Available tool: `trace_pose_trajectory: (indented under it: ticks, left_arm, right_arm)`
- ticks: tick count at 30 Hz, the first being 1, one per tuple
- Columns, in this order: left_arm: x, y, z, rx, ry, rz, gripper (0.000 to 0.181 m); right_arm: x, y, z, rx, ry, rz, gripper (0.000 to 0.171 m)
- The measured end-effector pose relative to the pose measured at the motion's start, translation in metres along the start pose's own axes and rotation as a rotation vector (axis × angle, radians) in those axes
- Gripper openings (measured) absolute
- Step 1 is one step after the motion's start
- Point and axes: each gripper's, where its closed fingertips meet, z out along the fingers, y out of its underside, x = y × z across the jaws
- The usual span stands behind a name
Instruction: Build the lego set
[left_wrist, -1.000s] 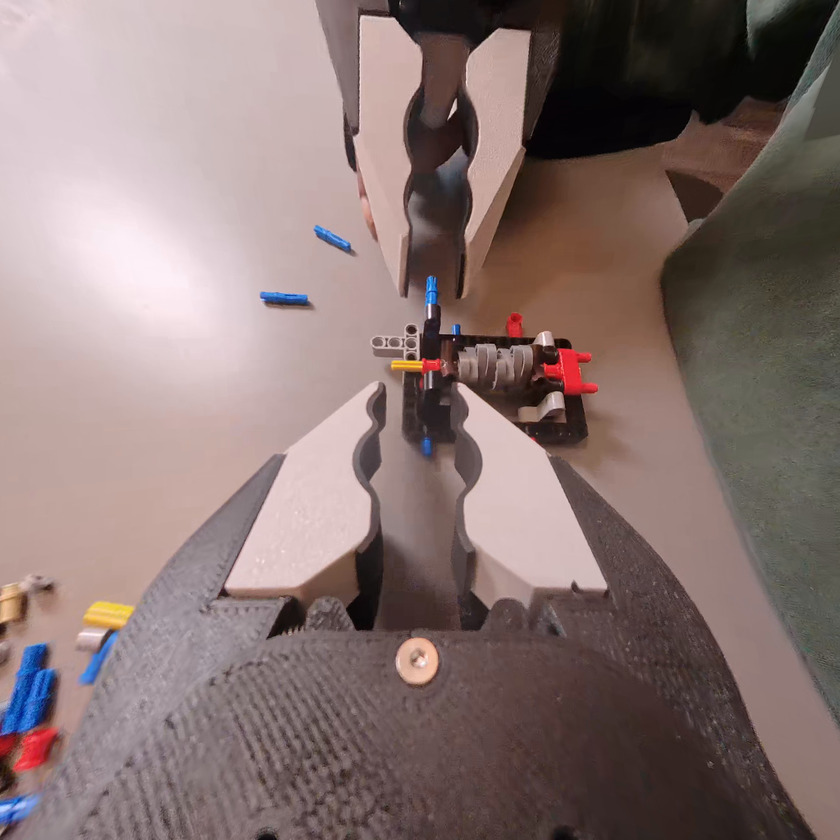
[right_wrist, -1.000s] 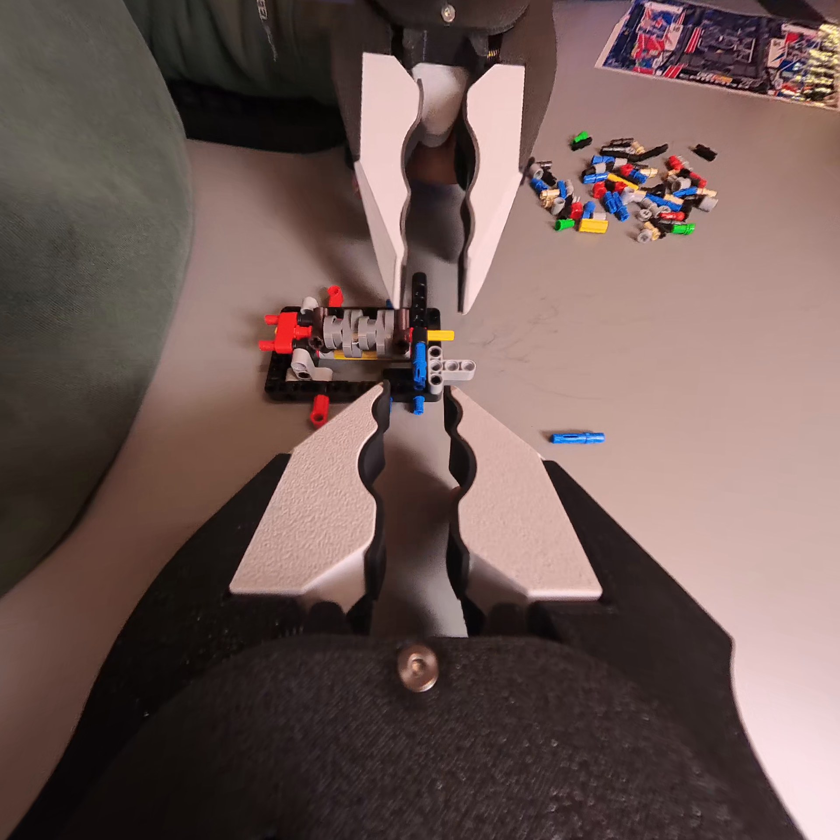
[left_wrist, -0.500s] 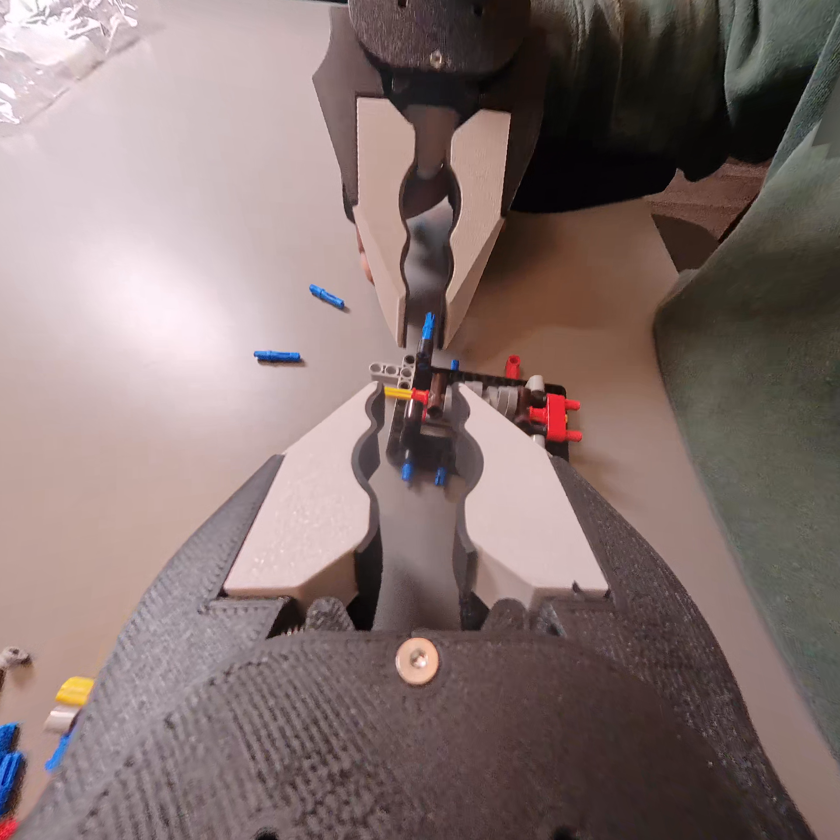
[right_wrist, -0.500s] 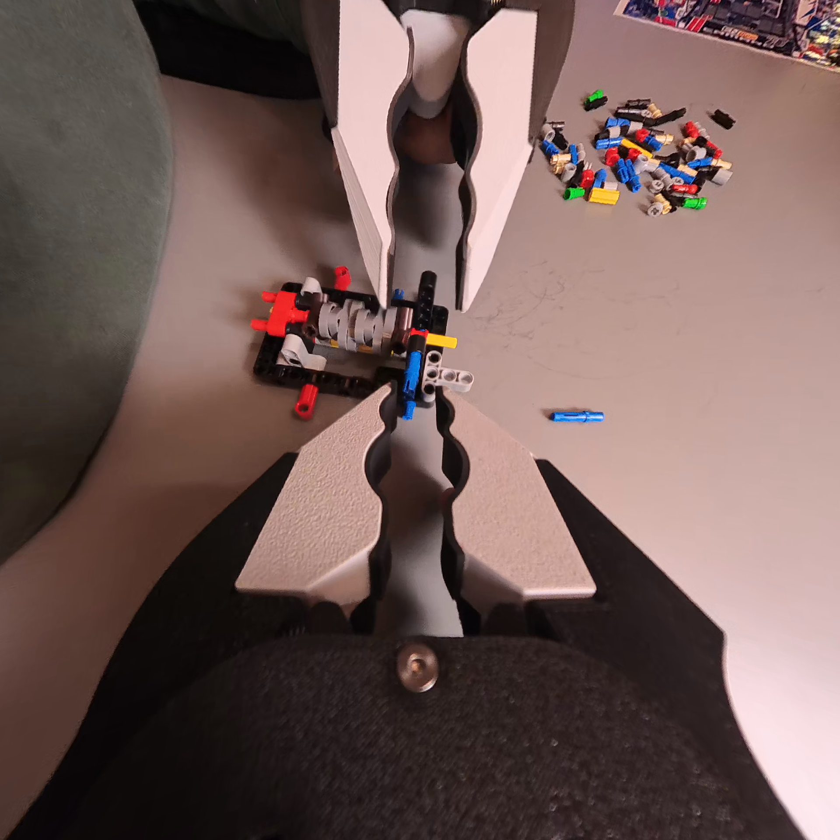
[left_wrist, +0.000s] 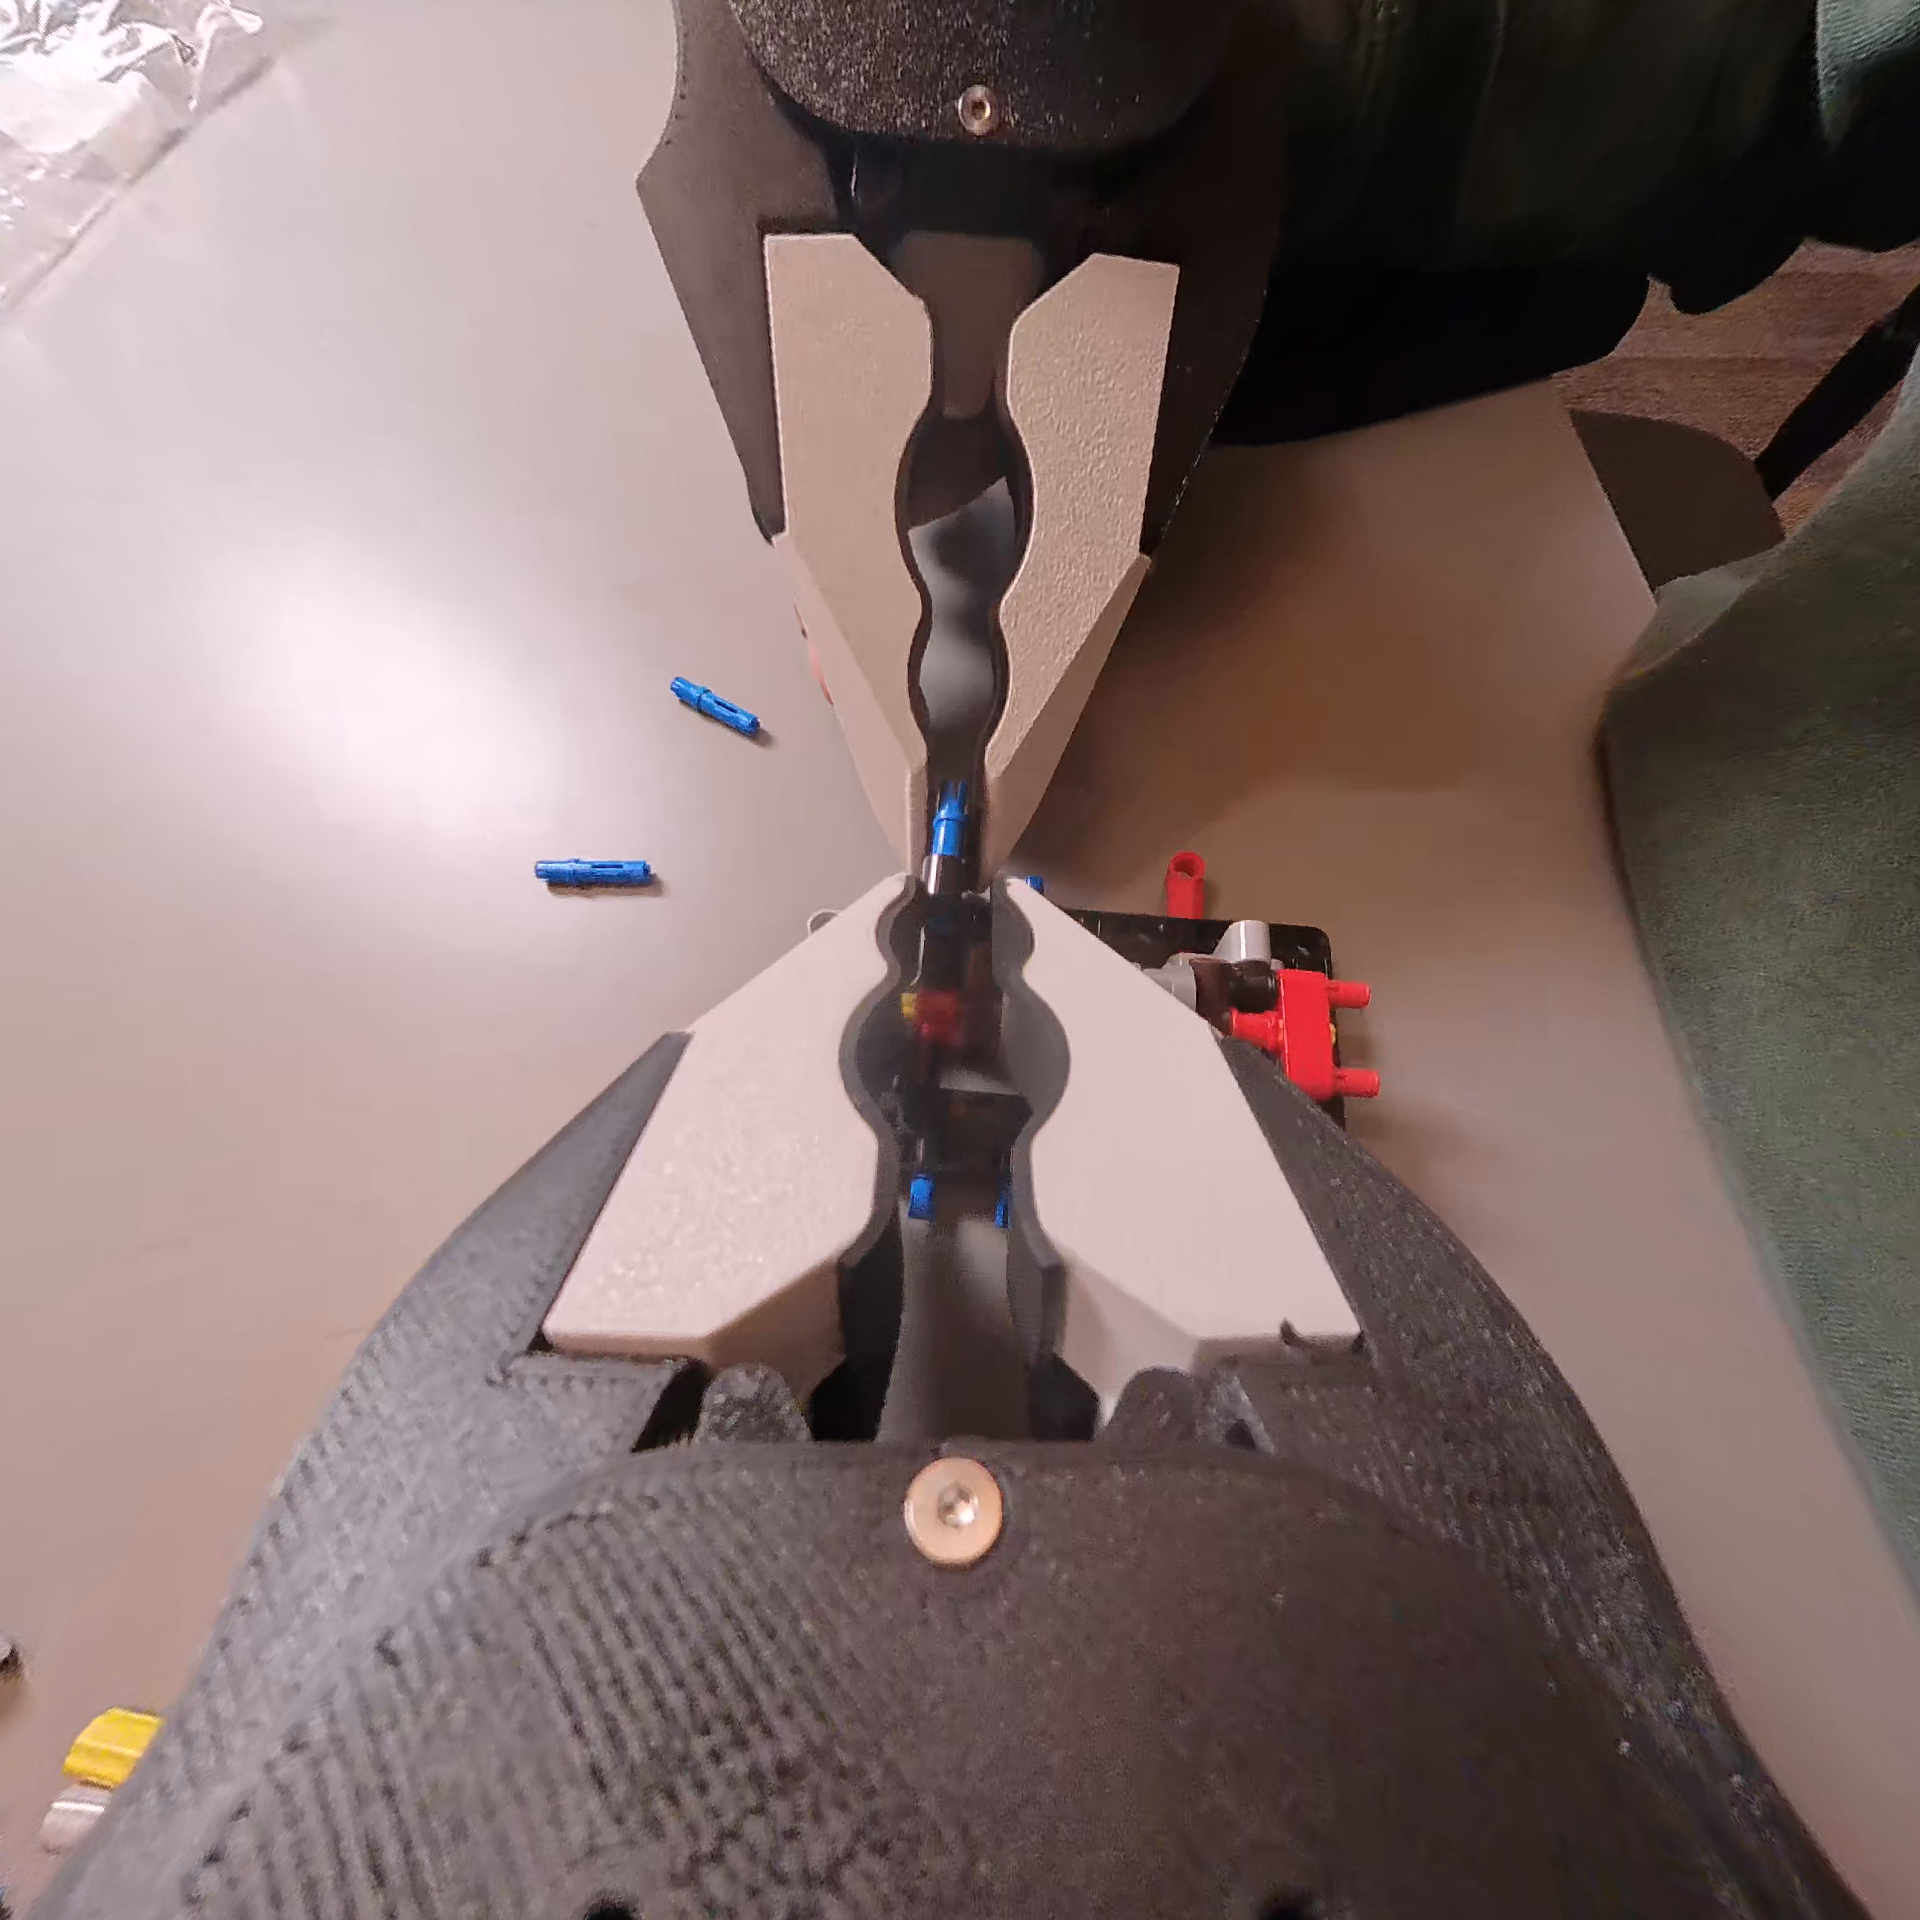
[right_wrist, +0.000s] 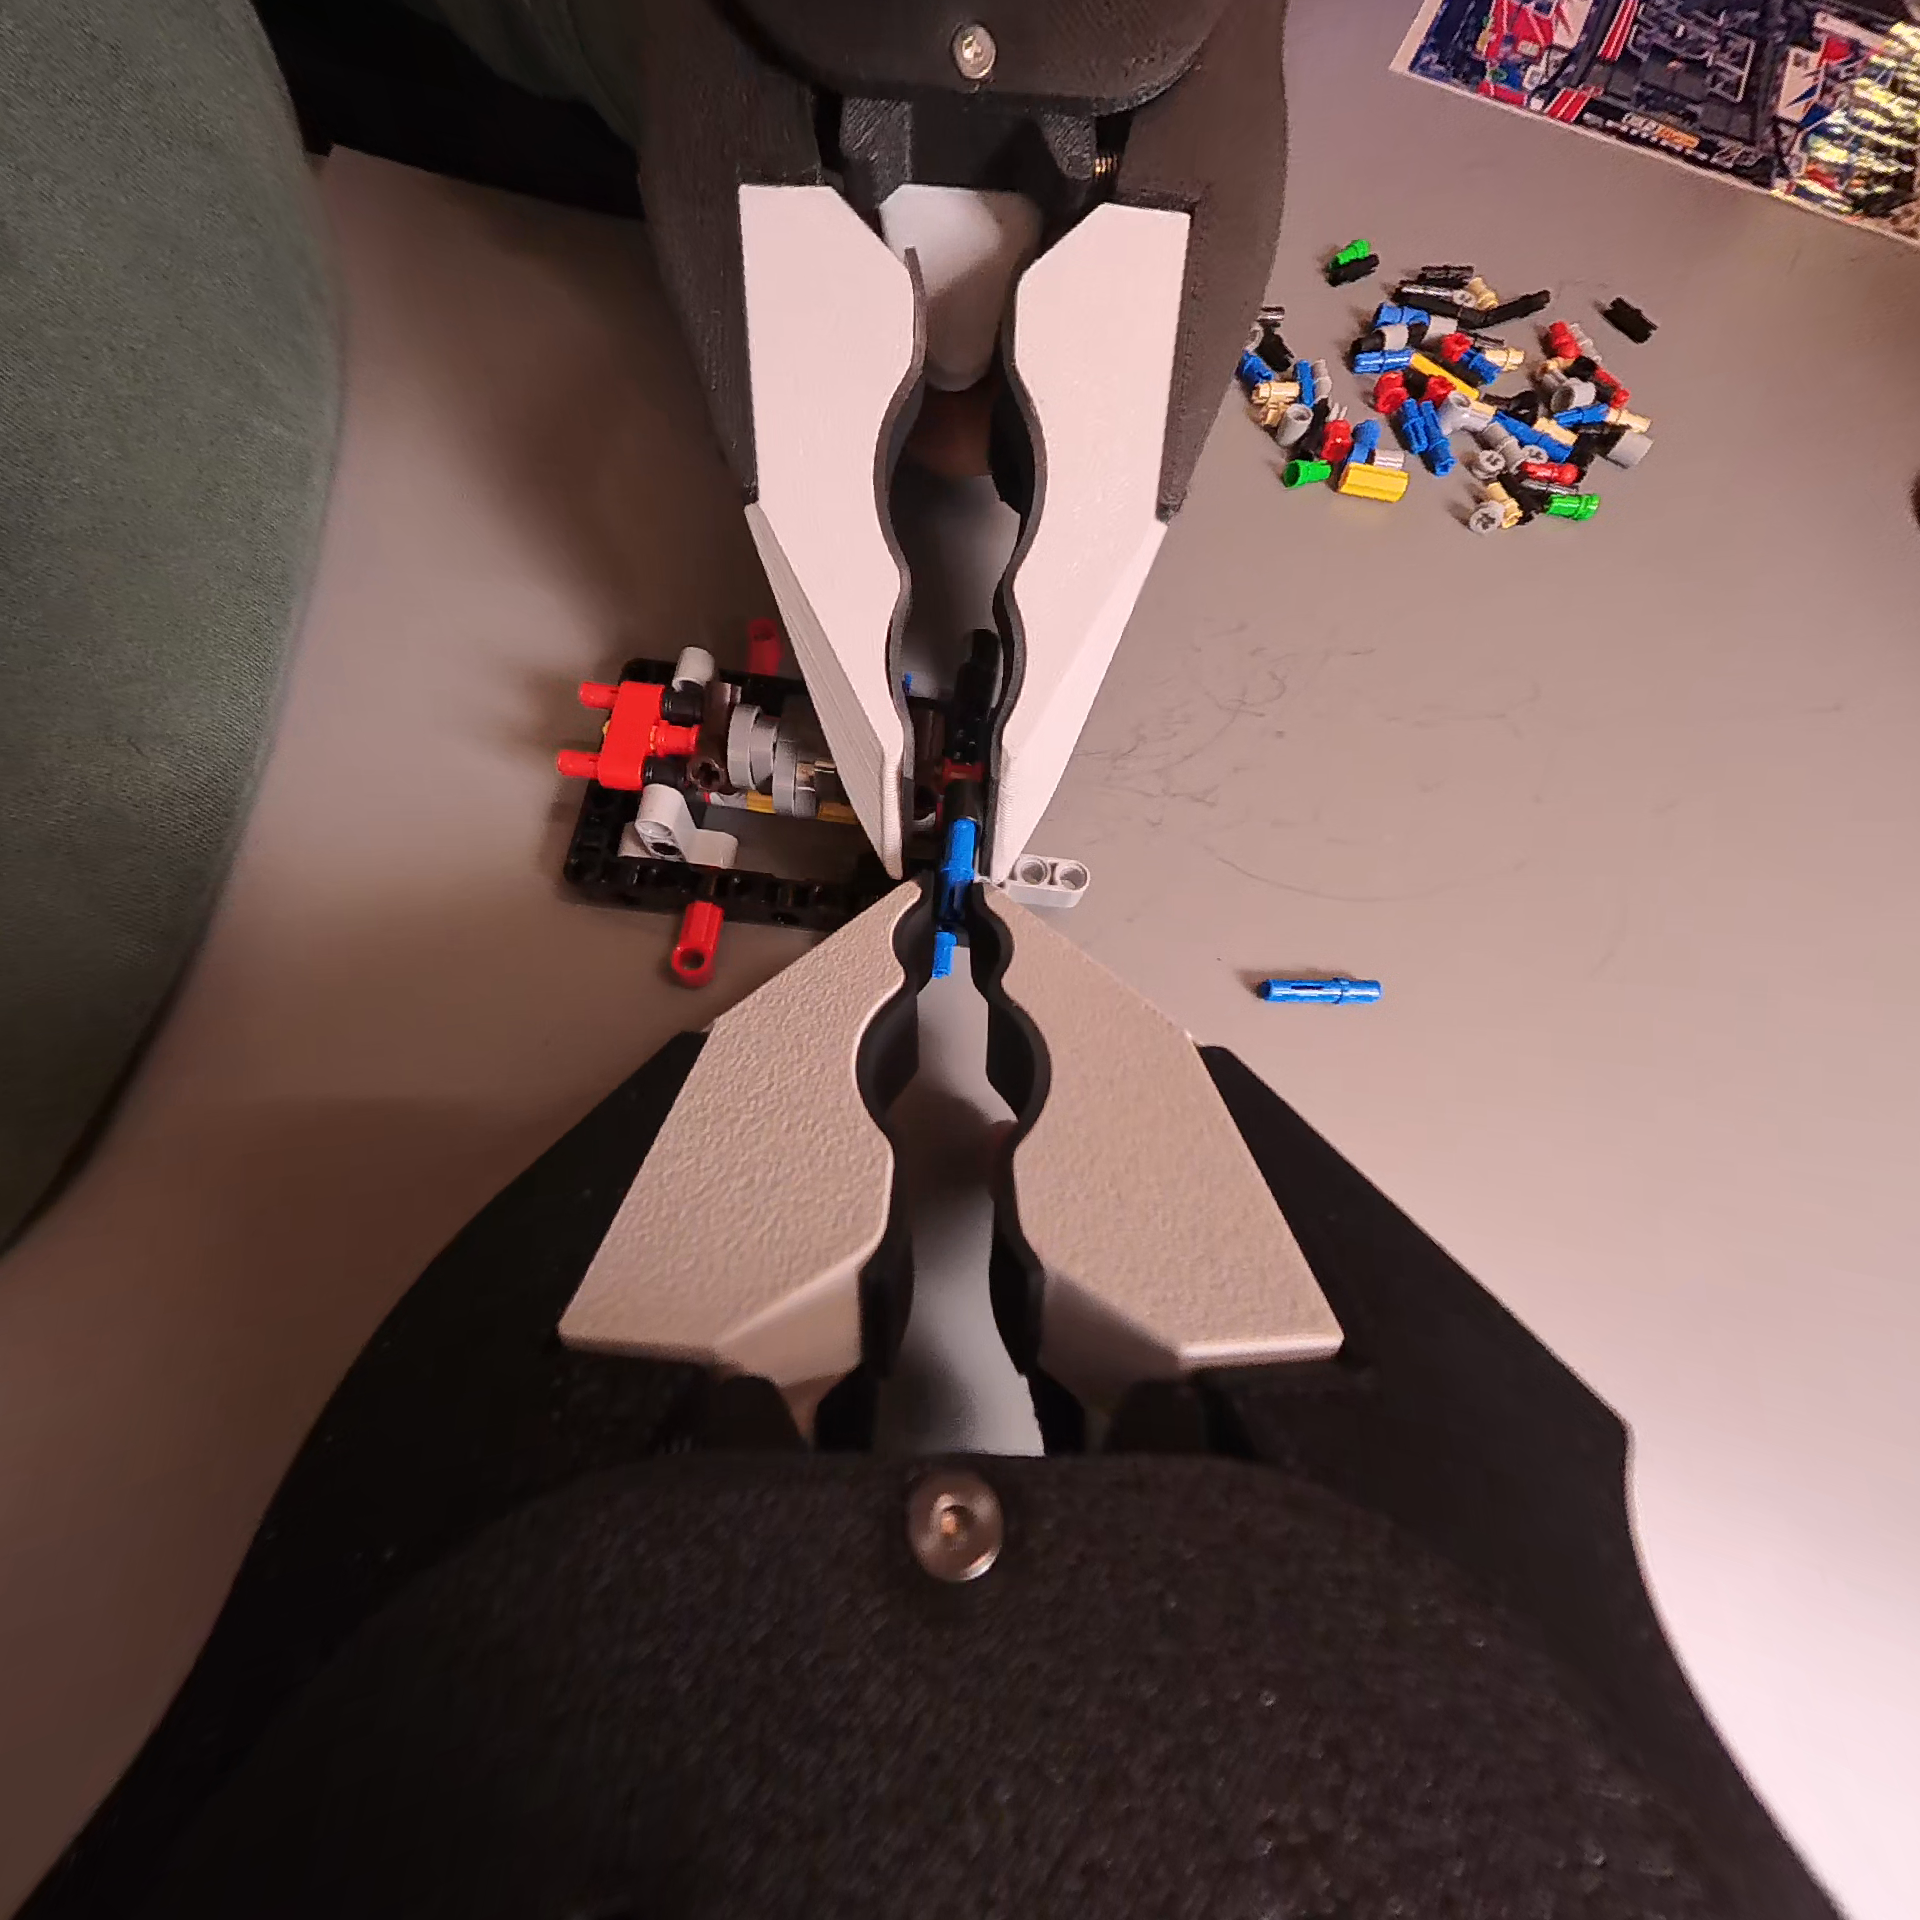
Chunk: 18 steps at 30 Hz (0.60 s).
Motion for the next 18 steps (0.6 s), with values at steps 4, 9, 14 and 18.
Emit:
trace_pose_trajectory:
  ticks: [4,9,14,18]
  left_arm:
    - [-0.0011,0.0002,-0.0003,0.012,-0.009,-0.014,0.011]
    - [-0.0014,-0.0001,-0.0005,0.023,-0.022,-0.015,0.011]
    - [-0.0025,-0.0015,-0.0027,0.04,-0.022,-0.03,0.013]
    - [-0.0046,-0.0011,-0.0033,0.041,-0.025,-0.053,0.01]
  right_arm:
    - [0.0009,-0.0004,0.0004,0.016,-0.005,0.013,0.004]
    - [0.0017,0.0002,-0.0008,0.035,-0.019,0.035,0.005]
    - [0.003,-0.0001,-0.0015,0.048,-0.027,0.05,0.003]
    - [0.0036,-0.0001,-0.0019,0.05,-0.028,0.052,0.003]
